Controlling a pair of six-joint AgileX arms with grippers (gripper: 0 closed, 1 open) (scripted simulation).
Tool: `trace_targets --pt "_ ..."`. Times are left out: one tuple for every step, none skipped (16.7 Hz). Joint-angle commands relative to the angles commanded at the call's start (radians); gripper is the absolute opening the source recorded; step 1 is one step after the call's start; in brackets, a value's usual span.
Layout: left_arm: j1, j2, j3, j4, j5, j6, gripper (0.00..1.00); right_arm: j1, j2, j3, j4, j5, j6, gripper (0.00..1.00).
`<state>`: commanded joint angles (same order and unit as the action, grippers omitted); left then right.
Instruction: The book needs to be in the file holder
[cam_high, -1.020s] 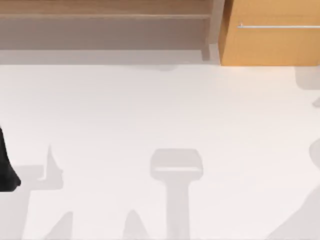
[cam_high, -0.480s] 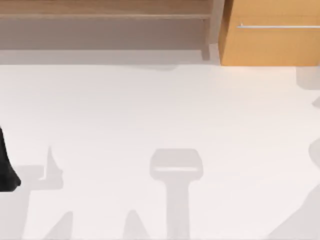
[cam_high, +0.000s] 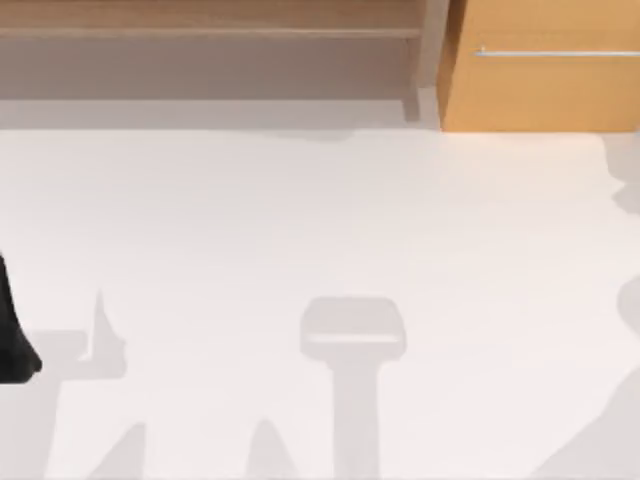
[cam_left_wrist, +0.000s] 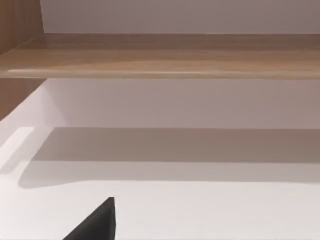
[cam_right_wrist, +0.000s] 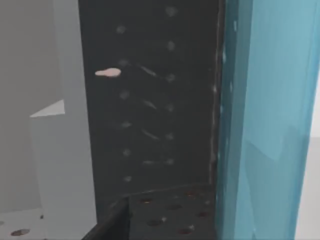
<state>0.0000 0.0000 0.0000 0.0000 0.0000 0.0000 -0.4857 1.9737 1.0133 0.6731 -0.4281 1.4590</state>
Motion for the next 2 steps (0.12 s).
trace_targets --pt "0.000 0.000 0.000 0.000 0.000 0.000 1.00 0.000 0.000 0.000 0.000 0.000 0.000 1.00" --pt "0.000 0.000 0.000 0.000 0.000 0.000 1.00 0.000 0.000 0.000 0.000 0.000 0.000 1.00"
